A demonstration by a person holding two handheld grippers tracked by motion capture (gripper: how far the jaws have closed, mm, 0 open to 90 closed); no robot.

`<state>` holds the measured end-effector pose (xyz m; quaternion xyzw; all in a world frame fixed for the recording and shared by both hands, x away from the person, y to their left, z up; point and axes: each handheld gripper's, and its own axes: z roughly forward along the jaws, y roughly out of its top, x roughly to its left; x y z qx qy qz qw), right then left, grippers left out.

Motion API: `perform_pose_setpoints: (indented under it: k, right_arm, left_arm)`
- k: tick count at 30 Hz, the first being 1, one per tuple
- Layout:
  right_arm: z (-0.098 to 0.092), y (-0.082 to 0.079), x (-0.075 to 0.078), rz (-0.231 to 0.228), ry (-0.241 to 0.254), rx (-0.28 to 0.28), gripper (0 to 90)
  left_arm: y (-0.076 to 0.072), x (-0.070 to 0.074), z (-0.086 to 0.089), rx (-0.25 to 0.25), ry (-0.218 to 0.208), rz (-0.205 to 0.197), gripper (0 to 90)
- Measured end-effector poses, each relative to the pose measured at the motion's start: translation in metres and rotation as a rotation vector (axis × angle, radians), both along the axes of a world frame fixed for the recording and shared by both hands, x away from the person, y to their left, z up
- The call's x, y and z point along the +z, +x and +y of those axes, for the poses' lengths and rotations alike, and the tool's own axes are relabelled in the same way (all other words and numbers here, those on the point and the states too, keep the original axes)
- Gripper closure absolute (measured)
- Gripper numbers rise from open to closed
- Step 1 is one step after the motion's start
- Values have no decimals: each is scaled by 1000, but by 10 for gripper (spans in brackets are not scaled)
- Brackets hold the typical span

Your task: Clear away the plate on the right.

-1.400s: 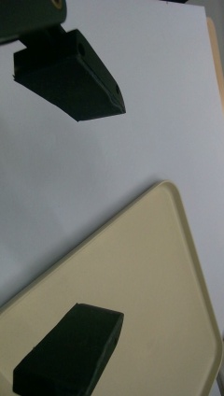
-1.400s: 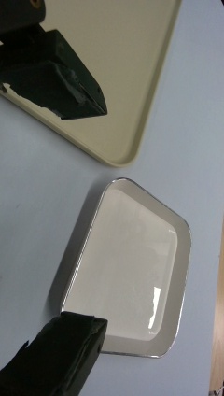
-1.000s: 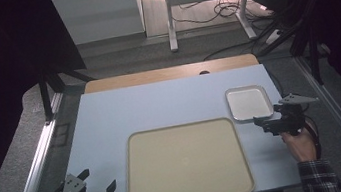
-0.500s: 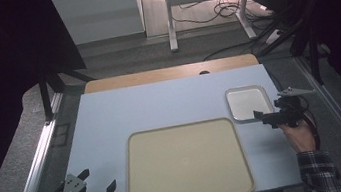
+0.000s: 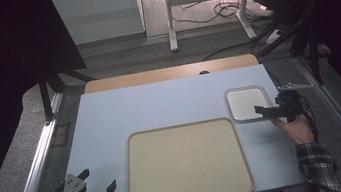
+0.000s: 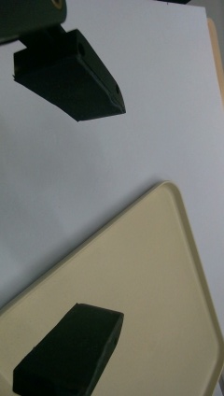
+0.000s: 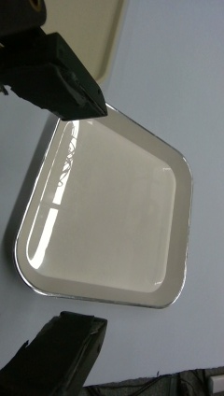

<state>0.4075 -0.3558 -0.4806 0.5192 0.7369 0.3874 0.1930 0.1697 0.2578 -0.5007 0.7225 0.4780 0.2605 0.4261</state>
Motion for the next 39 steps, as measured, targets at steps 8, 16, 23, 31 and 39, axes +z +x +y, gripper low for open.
perform_pose_setpoints:
  k: [8,16,23,31,39]
  right_arm:
    - [-9,11,-1,26,16,-27,114]
    - [-19,23,-4,64,16,-64,194]
    - [-29,34,-17,92,27,-100,335]
    - [-36,41,-22,120,55,-120,553]
    - [-37,51,-28,158,69,-151,723]
  left_arm:
    - [0,0,0,0,-2,0,37]
    - [0,0,0,0,-2,0,37]
    - [0,0,0,1,-2,0,37]
    - [0,0,1,2,-3,1,37]
    - [0,0,1,2,-5,1,37]
